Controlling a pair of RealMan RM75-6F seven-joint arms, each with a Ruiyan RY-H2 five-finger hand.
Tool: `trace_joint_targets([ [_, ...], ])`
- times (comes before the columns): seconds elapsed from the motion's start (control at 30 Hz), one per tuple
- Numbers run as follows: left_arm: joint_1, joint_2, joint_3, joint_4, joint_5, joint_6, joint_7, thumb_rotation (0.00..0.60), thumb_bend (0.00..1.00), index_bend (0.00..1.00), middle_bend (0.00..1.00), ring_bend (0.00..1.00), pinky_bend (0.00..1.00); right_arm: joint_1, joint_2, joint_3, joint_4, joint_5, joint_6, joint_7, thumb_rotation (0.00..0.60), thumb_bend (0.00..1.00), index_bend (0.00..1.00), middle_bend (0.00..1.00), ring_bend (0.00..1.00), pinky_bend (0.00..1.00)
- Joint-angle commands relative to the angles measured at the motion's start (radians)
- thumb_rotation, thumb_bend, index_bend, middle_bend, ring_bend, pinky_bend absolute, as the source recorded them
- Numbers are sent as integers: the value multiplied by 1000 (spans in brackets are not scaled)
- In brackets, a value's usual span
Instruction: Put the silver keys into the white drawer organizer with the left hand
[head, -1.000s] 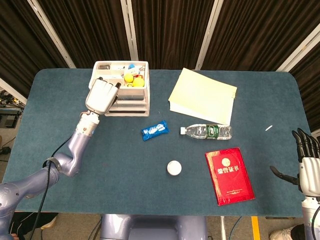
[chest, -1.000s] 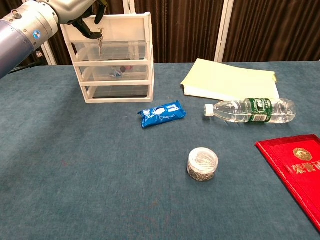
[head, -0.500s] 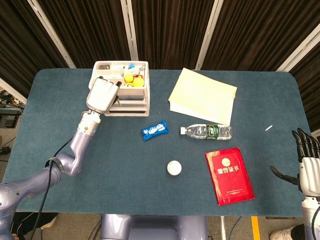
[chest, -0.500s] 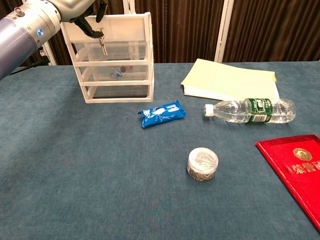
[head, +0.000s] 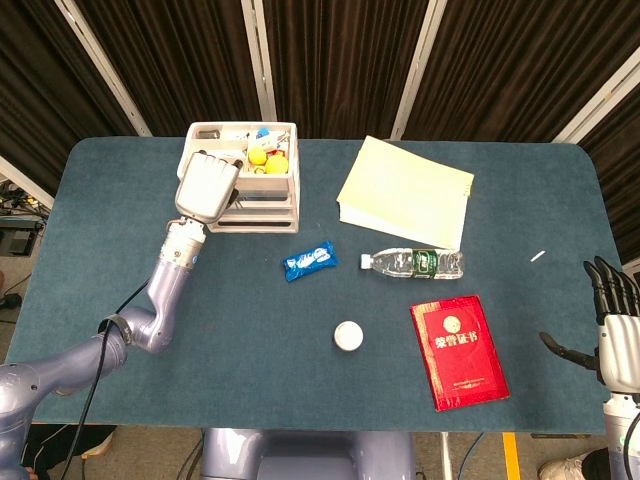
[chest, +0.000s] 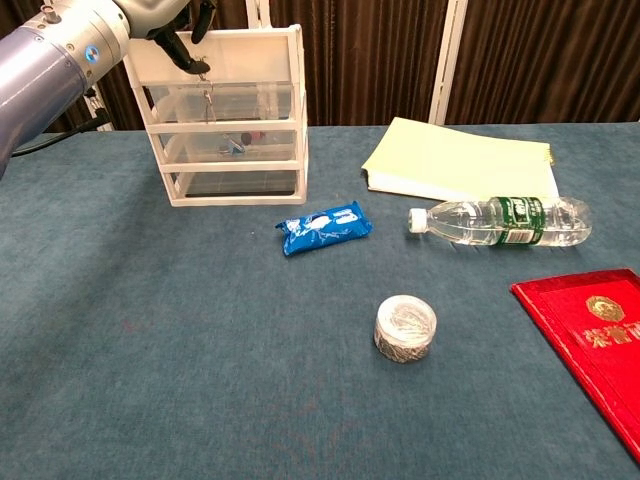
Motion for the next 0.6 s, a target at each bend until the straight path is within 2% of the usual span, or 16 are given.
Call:
trace_joint_targets([
  [0.03, 2, 4, -3, -14, -1, 11, -1, 600, 175, 546, 993, 875, 747, 0, 0, 0, 1, 0, 0, 1, 600, 50, 0, 0, 0, 0],
  [0.2, 32, 20, 2, -73, 15, 64, -40, 600, 169, 568, 992, 875, 747, 1, 2, -1, 0, 5, -8, 4, 600, 49, 0, 0, 0, 0],
  [0.4, 136, 70, 29, -225, 68, 219, -116, 600, 163, 554, 945, 836, 706, 6, 4, -3, -2, 10, -22, 0, 600, 50, 0, 0, 0, 0],
  [0.47, 186, 99, 46, -293, 81, 272, -136, 600, 159, 537, 885, 786, 659, 6, 5, -4, -4, 11, -26, -4, 600, 50, 0, 0, 0, 0],
  [0.6, 304, 178, 106, -449, 101, 359, -169, 600, 149, 466, 628, 562, 518, 9, 6, -7, -3, 19, -40, -16, 600, 50, 0, 0, 0, 0],
])
